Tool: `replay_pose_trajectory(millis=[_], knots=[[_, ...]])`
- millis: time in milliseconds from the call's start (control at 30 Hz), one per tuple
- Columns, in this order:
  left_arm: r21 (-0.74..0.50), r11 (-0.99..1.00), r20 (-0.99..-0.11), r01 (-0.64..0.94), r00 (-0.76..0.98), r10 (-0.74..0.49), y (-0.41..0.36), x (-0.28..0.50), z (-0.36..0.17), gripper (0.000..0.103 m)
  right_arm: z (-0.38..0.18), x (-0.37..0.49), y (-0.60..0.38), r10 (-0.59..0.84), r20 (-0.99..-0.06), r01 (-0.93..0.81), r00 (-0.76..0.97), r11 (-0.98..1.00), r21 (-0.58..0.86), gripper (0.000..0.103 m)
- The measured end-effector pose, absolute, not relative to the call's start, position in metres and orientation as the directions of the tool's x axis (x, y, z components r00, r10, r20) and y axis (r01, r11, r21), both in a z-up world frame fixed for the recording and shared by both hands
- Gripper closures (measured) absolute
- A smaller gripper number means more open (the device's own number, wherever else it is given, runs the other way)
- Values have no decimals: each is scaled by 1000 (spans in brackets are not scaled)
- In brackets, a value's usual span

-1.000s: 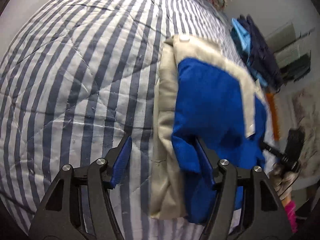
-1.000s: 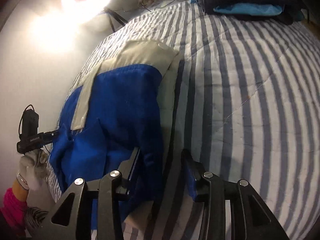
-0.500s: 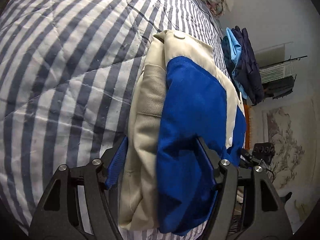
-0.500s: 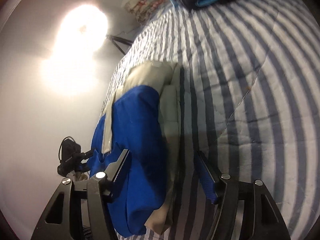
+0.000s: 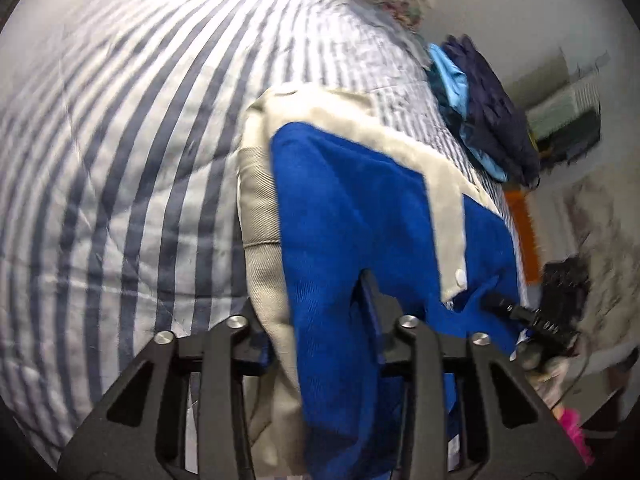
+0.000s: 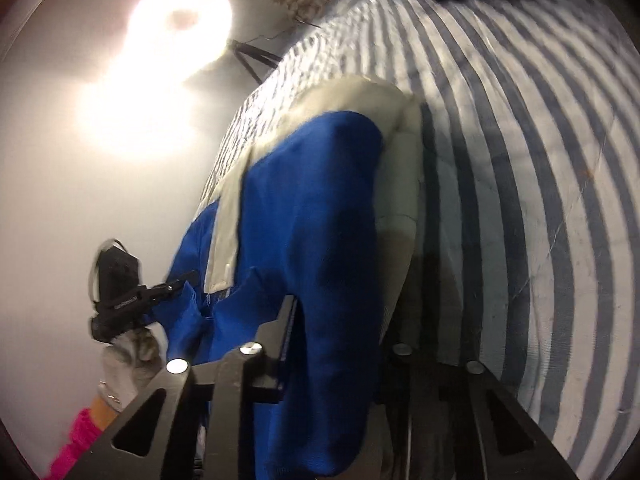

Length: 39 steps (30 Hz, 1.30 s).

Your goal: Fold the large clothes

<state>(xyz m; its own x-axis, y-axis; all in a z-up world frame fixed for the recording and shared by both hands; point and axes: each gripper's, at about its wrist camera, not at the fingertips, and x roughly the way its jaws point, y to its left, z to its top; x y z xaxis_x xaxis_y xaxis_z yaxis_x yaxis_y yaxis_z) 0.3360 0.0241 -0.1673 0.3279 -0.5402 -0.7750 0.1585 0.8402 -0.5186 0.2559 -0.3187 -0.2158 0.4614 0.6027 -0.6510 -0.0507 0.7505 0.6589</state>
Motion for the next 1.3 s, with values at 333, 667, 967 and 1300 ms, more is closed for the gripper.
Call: replay_pose_trajectory(millis=[333,667,967,1300], knots=[[-483,843,-754,235,377,-537,13,319,-135,77,-164,236,-288,473,-706,-138,527,867,478,86],[-461,845,-765,270,361,-533,3,314,-137,77,-136,223,-271,328,-765,-172,554,944,280,86],[-583,809,-775,74,247,-581,31,333,-200,31,-155,223,-284,363,-777,-124,514,928,352,86],[-547,826,-781,135,273,-562,9,338,-195,56,-202,231,-309,471,-773,-46,424,864,501,56]])
